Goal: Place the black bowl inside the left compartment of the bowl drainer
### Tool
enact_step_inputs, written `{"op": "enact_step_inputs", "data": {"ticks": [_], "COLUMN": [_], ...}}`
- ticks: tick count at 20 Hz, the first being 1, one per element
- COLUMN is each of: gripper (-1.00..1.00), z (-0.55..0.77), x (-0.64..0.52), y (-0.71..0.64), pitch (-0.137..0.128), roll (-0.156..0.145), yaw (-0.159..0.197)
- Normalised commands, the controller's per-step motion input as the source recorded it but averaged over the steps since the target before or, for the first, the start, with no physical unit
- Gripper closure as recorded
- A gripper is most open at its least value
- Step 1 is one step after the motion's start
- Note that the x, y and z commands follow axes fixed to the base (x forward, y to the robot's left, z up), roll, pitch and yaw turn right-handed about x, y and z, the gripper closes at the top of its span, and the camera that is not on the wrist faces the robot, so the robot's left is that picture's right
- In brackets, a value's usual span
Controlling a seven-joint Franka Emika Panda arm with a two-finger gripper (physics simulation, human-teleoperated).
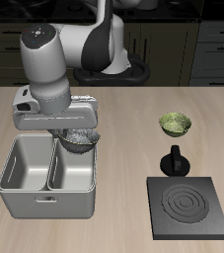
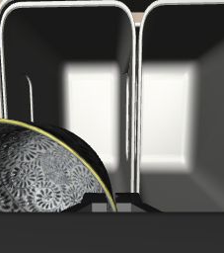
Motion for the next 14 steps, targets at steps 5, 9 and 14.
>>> {"op": "enact_step_inputs", "data": {"ticks": [5, 9, 14], "gripper": [1.00, -1.00, -1.00], "z": [-0.18, -0.04, 0.03], "x": [0.05, 0.00, -0.02], "y": [-0.05, 0.03, -0.03], "pitch": [0.030, 0.004, -0.001], "roll": [-0.116, 0.043, -0.017], "yaw": [0.084, 0.009, -0.001]}}
